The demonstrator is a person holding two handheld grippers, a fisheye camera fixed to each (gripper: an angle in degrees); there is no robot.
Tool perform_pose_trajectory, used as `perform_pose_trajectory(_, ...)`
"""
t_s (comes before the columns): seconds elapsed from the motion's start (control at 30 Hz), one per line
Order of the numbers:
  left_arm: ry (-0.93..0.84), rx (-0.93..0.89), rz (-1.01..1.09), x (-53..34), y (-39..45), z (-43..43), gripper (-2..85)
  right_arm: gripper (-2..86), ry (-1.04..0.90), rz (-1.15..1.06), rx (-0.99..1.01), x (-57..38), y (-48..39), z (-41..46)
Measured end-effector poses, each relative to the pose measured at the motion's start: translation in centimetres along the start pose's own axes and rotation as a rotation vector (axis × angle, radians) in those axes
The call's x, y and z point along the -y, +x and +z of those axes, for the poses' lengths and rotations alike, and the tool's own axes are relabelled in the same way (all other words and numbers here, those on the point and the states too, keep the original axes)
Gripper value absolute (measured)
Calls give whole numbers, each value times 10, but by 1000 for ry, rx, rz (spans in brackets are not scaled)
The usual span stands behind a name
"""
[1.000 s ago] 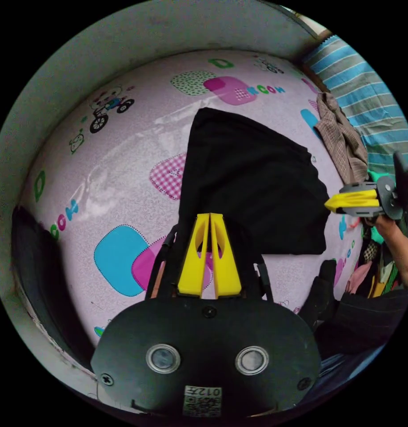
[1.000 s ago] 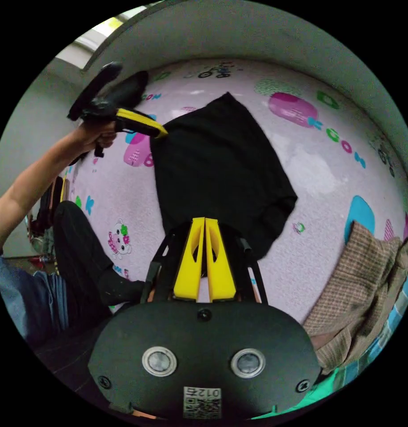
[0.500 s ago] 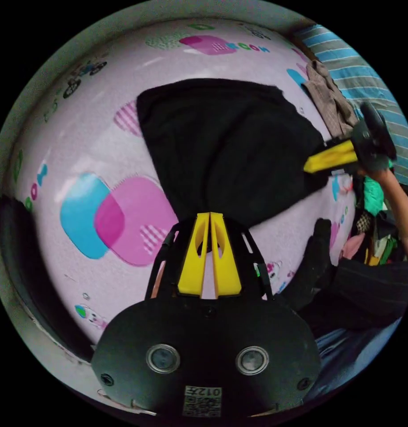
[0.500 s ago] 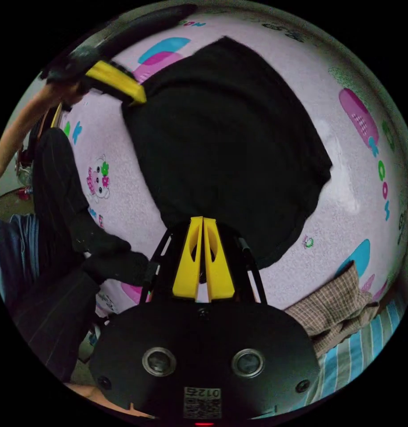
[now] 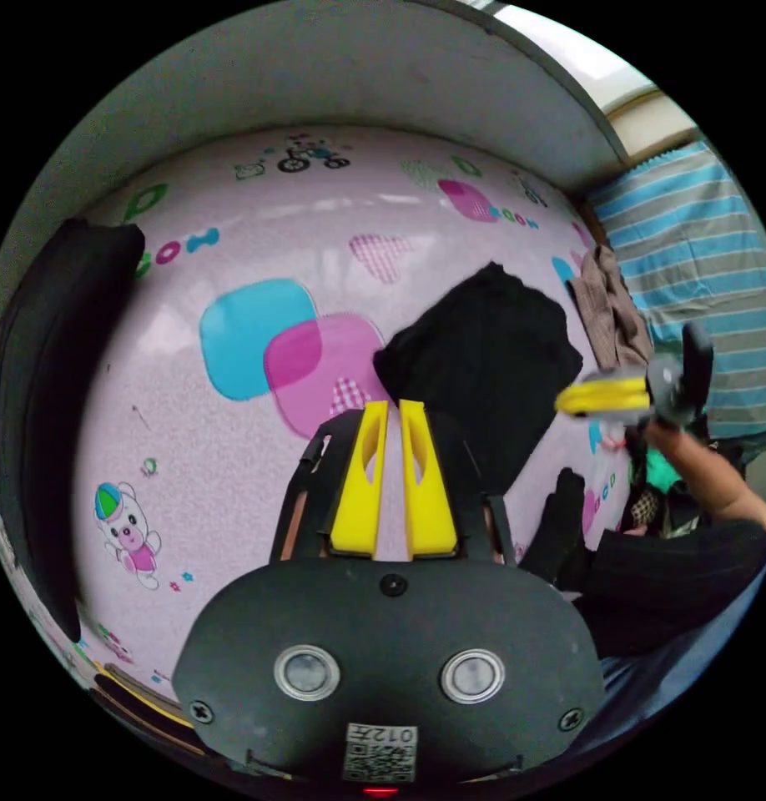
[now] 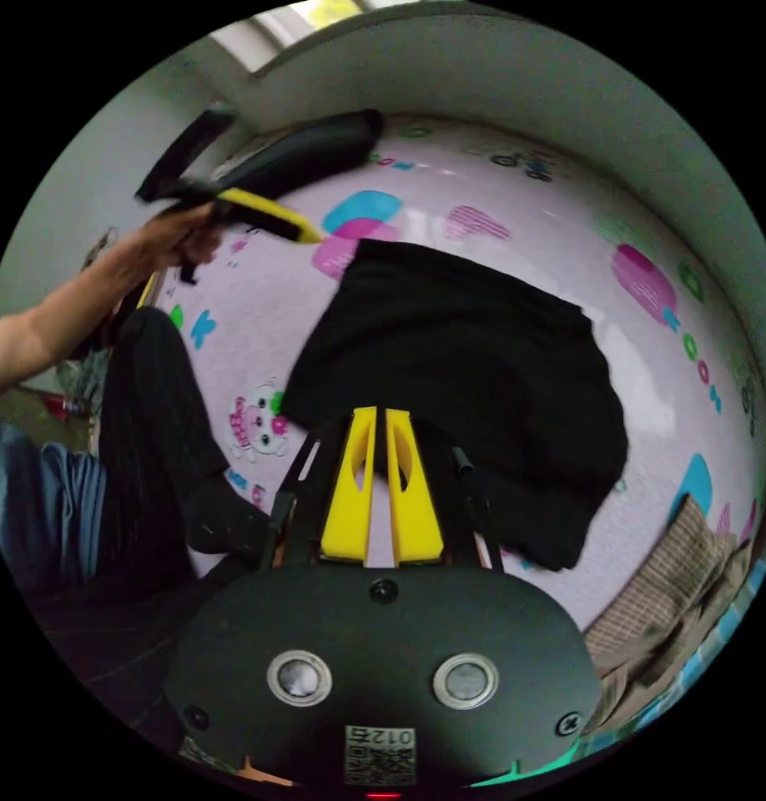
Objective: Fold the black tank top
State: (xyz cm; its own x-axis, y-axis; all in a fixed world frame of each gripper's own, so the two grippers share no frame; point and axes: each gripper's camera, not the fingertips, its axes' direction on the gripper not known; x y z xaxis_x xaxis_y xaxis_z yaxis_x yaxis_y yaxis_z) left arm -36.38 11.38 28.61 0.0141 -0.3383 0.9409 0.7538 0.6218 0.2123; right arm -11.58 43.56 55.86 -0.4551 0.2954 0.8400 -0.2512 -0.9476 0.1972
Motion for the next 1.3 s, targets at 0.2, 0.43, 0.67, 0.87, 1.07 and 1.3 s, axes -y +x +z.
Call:
perform_pose_trajectory(0.2,-82,31,59,25,2,21,58,63,-35,-281,-55,-5,-74,46)
perform_pose_trajectory(0.43,-93,28,40,23,-3,31,48,64,-78,-500,-165,-28,-111,87)
perform_pose_trajectory(0.67,-115,47,78,19,-2,31,29,18,-123,-602,-231,-33,-125,105)
perform_pose_trajectory(0.87,-108,118,94,18,0,29,5,-8,-140,-651,-234,-41,-130,104)
perform_pose_trajectory(1.07,-146,143,93,12,-3,39,10,0,-127,-586,-197,-43,-128,98)
perform_pose_trajectory(1.3,37,110,-68,-22,-37,3,10,-2,32,-287,2,-58,-88,42)
